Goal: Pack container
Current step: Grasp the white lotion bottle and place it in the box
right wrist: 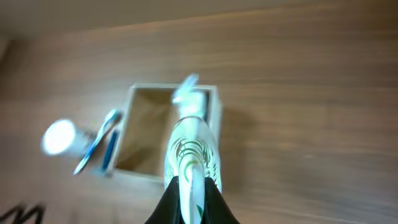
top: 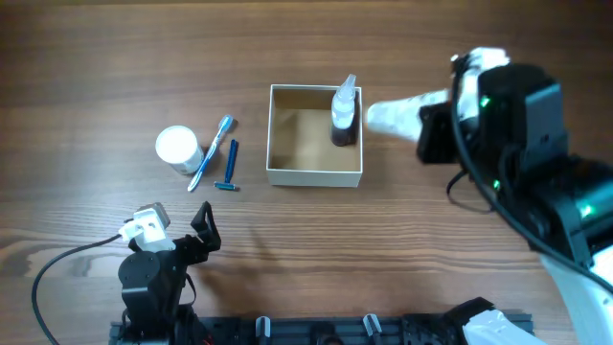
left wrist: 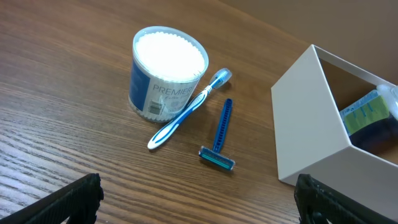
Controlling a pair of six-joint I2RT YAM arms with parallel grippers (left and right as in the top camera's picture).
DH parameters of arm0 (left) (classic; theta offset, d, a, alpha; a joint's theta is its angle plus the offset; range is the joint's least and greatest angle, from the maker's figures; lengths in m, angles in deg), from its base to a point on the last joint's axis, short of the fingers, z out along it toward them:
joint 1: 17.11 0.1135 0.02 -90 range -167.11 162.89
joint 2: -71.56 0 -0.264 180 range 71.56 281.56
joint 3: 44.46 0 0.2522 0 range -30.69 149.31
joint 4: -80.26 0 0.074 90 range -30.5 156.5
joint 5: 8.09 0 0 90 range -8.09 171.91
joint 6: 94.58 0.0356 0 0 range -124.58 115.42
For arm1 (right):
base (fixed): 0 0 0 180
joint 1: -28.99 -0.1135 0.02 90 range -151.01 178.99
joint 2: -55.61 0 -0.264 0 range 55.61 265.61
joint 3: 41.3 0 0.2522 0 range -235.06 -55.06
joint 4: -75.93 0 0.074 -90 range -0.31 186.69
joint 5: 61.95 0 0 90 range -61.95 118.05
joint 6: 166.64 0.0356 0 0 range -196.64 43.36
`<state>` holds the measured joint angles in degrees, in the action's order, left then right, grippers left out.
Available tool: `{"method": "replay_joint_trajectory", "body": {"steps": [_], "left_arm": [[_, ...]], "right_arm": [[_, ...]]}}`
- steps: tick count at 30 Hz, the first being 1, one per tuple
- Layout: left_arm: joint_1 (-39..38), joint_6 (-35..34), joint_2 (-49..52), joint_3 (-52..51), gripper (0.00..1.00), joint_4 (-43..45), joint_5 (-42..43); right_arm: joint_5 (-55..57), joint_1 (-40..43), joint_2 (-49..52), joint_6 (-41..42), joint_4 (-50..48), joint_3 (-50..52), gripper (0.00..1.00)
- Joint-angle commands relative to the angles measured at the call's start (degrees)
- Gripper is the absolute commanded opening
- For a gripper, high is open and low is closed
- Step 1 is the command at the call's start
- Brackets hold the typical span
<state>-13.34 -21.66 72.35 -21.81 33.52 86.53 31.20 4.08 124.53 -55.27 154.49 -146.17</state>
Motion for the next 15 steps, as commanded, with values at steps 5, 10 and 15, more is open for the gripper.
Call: {"method": "replay_joint_trajectory", "body": {"steps": [5, 10, 15], "left_arm": [[0.2, 0.1, -0.5, -0.2, 1.00, 0.2, 0.5], [0.2, 0.1, -0.5, -0.2, 1.00, 0.2, 0.5], [0.2, 0.1, -0.5, -0.2, 1.00, 0.2, 0.5]], "right_arm": [[0.4, -8.3, 9.7, 1.5, -5.2, -0.4, 0.04], [9.7, -8.3, 19.1, 1.6, -6.2, -0.4, 0.04], [10.8, -8.3, 28.0, 2.8, -4.7, -0.3, 0.04]]}}
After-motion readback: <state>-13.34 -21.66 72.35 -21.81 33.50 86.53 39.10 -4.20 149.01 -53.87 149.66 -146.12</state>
